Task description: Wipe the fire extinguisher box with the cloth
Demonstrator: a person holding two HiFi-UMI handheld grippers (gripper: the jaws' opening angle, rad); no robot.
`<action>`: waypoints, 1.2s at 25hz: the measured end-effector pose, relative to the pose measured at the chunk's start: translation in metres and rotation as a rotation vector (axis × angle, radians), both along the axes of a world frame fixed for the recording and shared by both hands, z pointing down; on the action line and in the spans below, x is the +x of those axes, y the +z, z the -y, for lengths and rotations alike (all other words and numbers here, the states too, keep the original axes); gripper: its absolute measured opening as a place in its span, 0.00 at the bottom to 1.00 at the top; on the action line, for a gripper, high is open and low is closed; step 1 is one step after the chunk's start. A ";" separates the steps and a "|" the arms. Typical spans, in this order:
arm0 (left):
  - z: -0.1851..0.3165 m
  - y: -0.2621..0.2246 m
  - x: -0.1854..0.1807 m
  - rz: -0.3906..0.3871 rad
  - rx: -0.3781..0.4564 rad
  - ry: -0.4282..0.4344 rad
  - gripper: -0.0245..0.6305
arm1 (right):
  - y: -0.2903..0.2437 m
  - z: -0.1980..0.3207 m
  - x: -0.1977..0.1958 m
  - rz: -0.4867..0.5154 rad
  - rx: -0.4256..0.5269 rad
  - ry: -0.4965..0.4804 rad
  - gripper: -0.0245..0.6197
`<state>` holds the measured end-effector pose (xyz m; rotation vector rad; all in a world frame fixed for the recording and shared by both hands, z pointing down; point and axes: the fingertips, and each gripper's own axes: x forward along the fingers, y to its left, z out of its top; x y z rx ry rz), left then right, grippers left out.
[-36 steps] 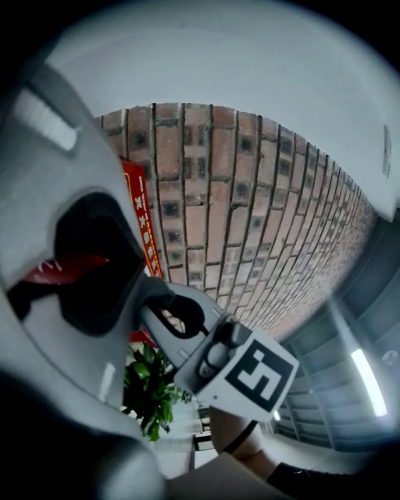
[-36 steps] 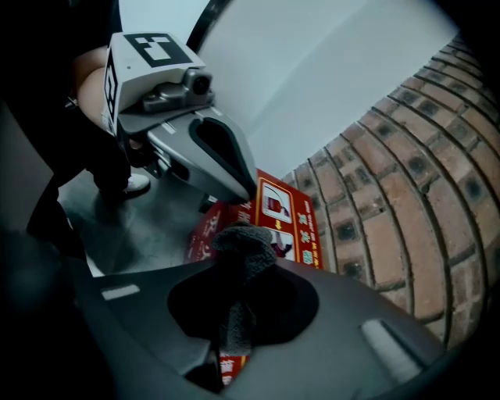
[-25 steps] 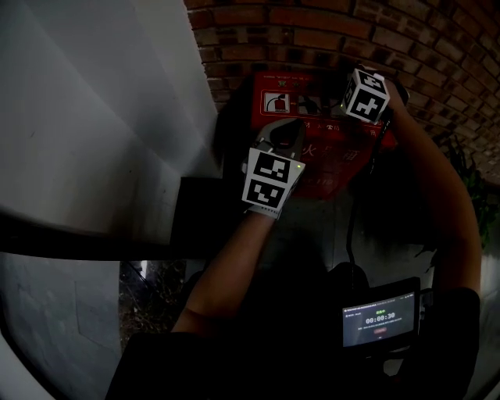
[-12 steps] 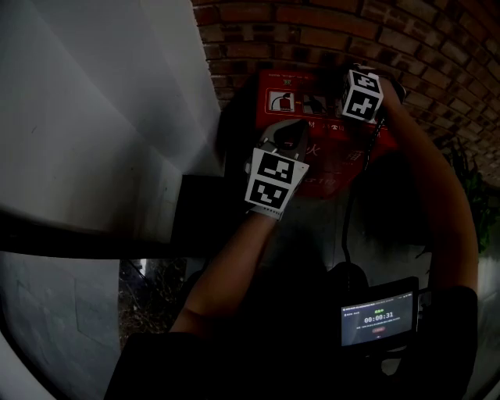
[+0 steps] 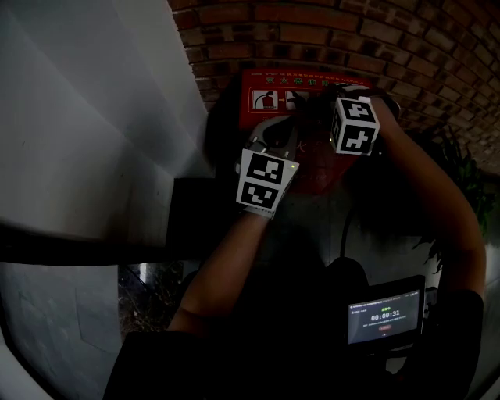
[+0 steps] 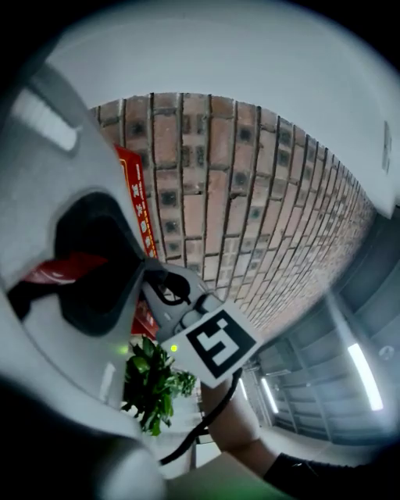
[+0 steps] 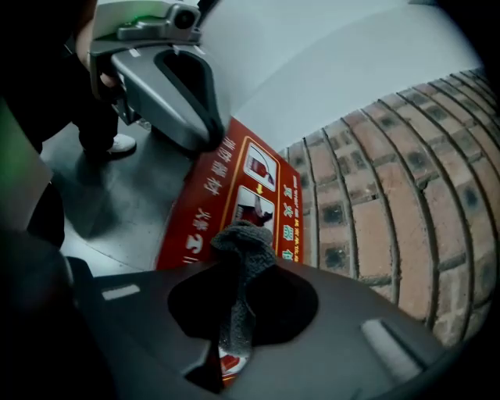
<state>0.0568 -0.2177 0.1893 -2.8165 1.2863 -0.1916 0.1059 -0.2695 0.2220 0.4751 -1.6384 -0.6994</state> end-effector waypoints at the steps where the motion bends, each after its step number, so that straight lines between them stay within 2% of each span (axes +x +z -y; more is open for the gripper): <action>1: 0.000 -0.002 0.002 -0.001 0.005 -0.002 0.04 | 0.001 -0.007 0.000 -0.001 -0.007 -0.005 0.09; 8: 0.002 -0.008 0.010 0.002 0.009 -0.037 0.04 | 0.004 -0.046 0.001 0.006 -0.026 -0.035 0.09; 13: 0.004 -0.016 0.033 -0.022 0.017 -0.005 0.04 | -0.001 -0.051 0.014 0.001 -0.006 -0.033 0.09; 19: 0.002 -0.027 0.059 -0.051 0.017 0.026 0.04 | -0.028 0.003 0.061 0.067 0.150 0.055 0.09; 24: -0.004 -0.029 0.075 -0.054 0.021 0.062 0.04 | -0.031 0.056 0.085 0.006 0.222 0.100 0.09; 30: -0.005 -0.023 0.077 -0.077 -0.008 0.070 0.04 | -0.020 0.097 0.075 -0.050 0.242 0.094 0.09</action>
